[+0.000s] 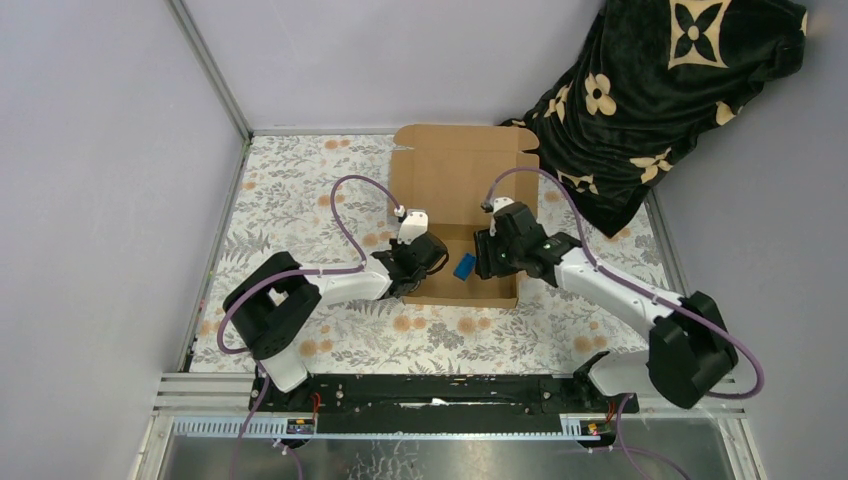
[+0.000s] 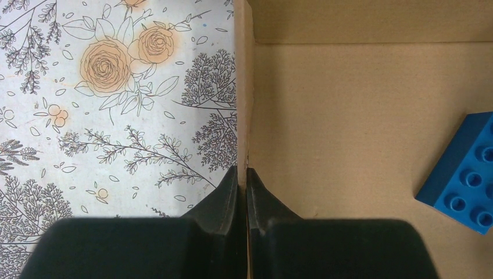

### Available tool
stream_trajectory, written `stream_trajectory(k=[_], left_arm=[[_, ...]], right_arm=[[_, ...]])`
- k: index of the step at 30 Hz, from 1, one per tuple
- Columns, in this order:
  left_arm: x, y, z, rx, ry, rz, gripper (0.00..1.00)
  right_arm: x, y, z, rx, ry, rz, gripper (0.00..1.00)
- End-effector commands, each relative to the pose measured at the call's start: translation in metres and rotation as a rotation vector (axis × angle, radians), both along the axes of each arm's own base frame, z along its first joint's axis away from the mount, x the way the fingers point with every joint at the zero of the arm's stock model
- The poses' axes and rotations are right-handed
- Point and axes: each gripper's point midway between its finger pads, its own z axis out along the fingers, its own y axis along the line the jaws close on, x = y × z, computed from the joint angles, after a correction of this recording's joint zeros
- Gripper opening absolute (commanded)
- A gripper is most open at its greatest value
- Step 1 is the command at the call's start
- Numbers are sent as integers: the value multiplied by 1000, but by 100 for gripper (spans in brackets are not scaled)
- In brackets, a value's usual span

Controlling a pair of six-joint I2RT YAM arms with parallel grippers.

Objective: Fold the paper box

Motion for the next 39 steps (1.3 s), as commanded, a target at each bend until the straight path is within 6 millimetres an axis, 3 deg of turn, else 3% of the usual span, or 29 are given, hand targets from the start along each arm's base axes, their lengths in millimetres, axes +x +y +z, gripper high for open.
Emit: stream_trajectory(k=[1, 6, 14, 25, 29, 34, 37, 39], left_arm=[[-4, 1, -14, 13, 27, 8, 11], [-5, 3, -14, 19, 26, 7, 11], [-5, 6, -18, 42, 32, 7, 11], [-1, 32, -19, 90, 40, 52, 3], [0, 40, -19, 104, 47, 62, 11], [1, 52, -19, 134, 54, 83, 33], [1, 59, -19, 149, 58, 95, 36], [2, 61, -18, 157, 57, 101, 30]], right_arm=[[-1, 19, -15, -7, 38, 68, 56], [-6, 24, -39, -72, 75, 107, 57], [9, -3, -71, -216, 35, -26, 59], [11, -8, -110, -299, 105, -60, 59], [9, -8, -119, -303, 121, -66, 60], [10, -9, -122, -312, 126, -66, 60], [9, -9, -125, -315, 135, -61, 60], [8, -9, -127, -315, 140, -57, 60]])
